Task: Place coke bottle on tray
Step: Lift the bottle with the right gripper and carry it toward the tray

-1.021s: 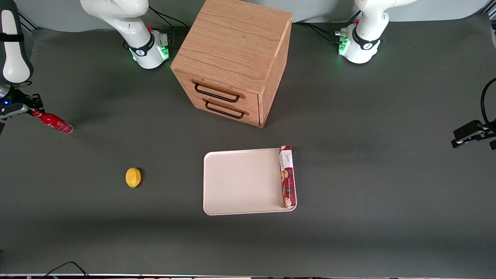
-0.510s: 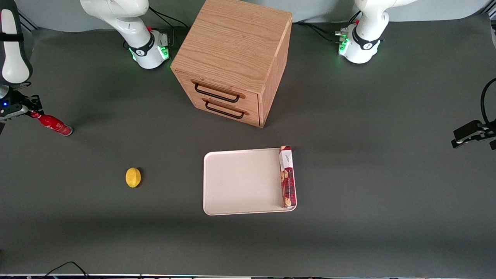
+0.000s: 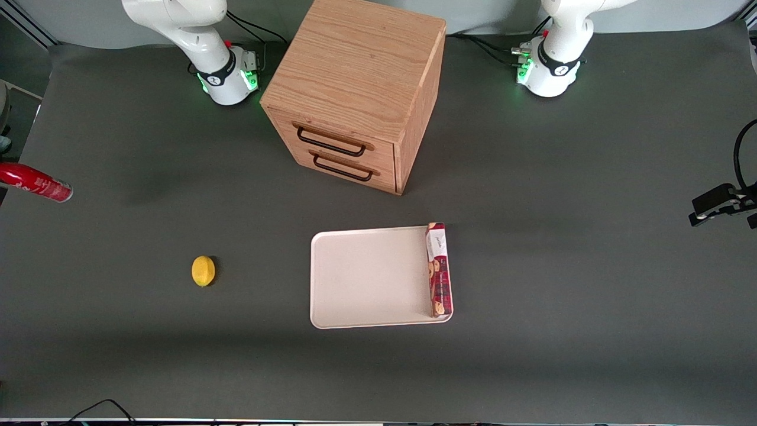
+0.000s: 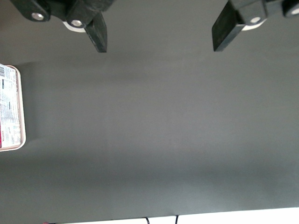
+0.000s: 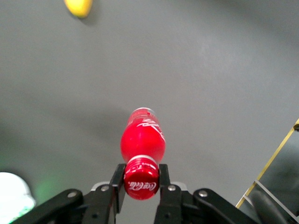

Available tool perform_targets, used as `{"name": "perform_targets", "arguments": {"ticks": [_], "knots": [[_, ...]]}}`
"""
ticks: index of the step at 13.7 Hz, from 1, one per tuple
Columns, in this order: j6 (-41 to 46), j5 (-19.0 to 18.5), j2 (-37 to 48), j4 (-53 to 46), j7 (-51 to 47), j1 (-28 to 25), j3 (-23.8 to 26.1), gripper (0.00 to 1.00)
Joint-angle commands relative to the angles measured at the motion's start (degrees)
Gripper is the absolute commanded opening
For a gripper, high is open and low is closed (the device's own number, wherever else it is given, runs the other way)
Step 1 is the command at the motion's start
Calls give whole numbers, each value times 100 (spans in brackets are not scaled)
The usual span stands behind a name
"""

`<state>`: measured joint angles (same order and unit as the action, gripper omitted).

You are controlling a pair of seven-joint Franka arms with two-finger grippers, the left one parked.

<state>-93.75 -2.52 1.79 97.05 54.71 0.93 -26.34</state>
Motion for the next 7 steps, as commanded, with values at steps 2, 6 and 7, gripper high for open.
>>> {"name": "perform_targets", "arguments": {"ticks": [2,6,7], "knots": [[1821,619,-231,-1852,-1624,92,1216,0],[2308,911,-915,-3074,-4600,83,3069,0],[2265,902,-1266,-3347,-5514,83,3570,0]]}}
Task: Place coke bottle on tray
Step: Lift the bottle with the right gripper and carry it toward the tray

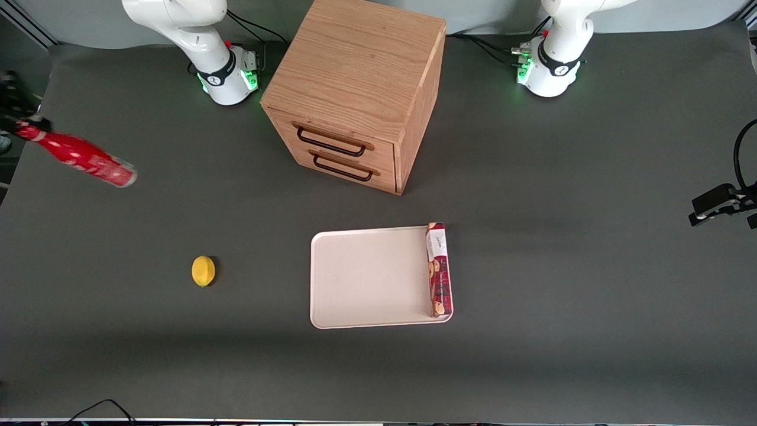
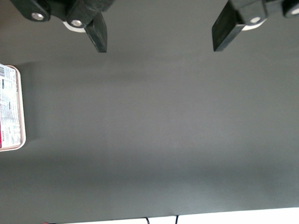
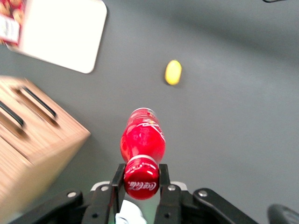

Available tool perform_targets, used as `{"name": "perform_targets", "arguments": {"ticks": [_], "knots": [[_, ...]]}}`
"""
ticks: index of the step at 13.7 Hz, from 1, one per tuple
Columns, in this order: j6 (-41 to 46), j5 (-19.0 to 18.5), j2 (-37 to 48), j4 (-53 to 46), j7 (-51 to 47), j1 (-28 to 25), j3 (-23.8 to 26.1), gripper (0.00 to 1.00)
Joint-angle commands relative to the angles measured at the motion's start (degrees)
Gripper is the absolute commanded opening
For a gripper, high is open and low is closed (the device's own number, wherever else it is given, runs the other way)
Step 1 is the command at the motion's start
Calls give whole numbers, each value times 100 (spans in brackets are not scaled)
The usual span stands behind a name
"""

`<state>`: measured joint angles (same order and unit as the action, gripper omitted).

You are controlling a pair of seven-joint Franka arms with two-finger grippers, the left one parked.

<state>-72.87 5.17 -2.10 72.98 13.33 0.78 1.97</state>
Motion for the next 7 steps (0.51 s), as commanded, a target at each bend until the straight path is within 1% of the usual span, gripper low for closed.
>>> {"name": "perform_targets", "arguments": {"ticks": [1,2,3,4,5,6,7], "knots": [[90,90,-1210,-1100,-2186,63,1205,0],[-225,54,-1466,-1093,-2951,36,1558,0],[-611,-189,-1703,-1076,-3524,10,1848,0],[-832,-697,-2019,-1049,-3983,1,2382,0],[-991,-1354,-2379,-1023,-4649,10,2962,0],[-1132,-1918,-2765,-962,-5229,19,3542,0],[-1281,-2350,-3100,-857,-5670,19,3895,0]]}}
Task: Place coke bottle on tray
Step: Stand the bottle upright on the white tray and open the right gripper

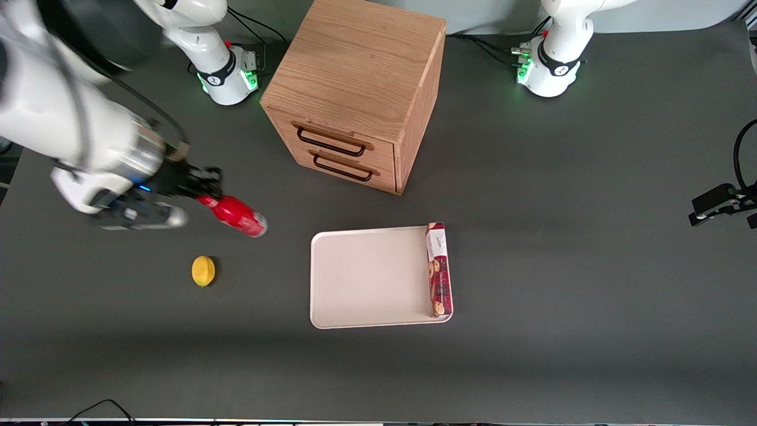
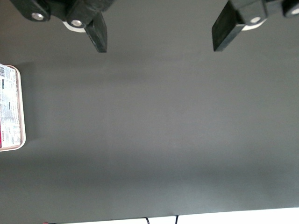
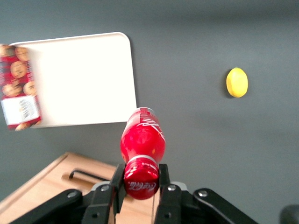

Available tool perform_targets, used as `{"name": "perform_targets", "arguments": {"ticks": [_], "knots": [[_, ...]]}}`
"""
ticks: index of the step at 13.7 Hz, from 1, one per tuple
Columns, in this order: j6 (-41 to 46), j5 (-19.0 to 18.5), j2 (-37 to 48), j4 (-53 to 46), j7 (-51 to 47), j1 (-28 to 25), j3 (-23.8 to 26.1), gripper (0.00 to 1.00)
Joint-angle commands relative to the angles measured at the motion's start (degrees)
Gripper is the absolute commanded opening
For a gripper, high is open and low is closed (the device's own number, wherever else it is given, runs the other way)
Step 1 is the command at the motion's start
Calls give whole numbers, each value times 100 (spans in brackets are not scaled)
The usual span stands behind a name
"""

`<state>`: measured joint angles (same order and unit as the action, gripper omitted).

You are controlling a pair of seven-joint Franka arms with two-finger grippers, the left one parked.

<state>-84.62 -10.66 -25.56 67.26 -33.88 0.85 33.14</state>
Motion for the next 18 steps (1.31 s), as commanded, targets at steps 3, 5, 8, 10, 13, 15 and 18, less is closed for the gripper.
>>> {"name": "perform_targets", "arguments": {"ticks": [3,5,8,10,13,15,18], "knots": [[-755,-1087,-1108,232,-1585,-41,984,0],[-1291,-1148,-1266,576,-1980,-59,984,0],[-1776,-1603,-1600,761,-2736,-251,993,0],[-1917,-1816,-1759,893,-2931,-261,993,0],[-2146,-1843,-1768,1008,-2984,-269,984,0],[-2146,-1835,-1777,999,-2975,-261,958,66],[-2138,-1843,-1716,929,-2940,-252,958,100]]}}
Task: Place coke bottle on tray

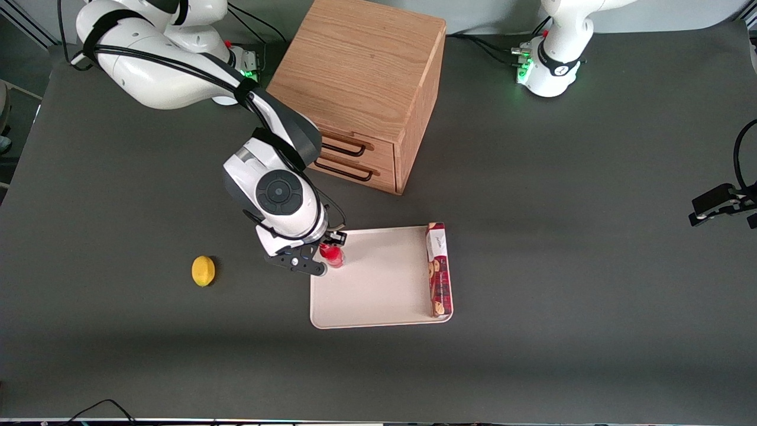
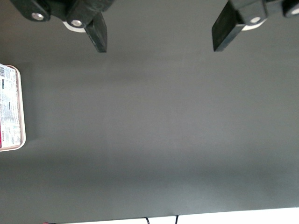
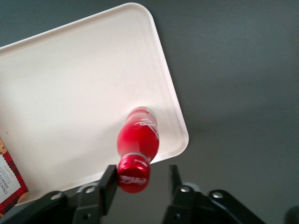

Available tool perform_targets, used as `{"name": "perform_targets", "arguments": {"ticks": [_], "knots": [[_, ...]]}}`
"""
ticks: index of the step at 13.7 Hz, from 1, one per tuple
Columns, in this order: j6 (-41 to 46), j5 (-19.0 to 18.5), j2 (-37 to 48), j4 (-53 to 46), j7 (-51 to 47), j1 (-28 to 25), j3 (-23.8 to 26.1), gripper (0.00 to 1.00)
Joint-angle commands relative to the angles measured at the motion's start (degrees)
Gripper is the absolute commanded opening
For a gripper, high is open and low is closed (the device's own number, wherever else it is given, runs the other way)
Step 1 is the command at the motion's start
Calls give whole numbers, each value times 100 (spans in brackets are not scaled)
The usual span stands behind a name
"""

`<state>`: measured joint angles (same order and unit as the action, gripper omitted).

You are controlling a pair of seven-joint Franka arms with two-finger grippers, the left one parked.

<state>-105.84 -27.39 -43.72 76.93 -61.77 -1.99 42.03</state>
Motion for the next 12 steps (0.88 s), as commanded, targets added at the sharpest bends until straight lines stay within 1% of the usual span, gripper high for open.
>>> {"name": "perform_targets", "arguments": {"ticks": [1,3,5,6,7,8,9,10,11,12], "knots": [[45,-153,170,-134,-99,66,103,100],[448,-117,582,-336,111,111,103,100],[896,-82,1284,-398,593,172,51,100],[1334,31,1583,-416,1179,337,51,100],[1860,354,1960,-546,1837,478,-2,100],[2379,731,2434,-574,2401,549,-237,100],[2723,1118,2874,-574,2920,567,-701,100],[2936,1531,3261,-548,3560,594,-1184,100],[3103,1857,3587,-382,4280,646,-1728,100],[3113,2060,3912,-76,4870,647,-2221,100]]}}
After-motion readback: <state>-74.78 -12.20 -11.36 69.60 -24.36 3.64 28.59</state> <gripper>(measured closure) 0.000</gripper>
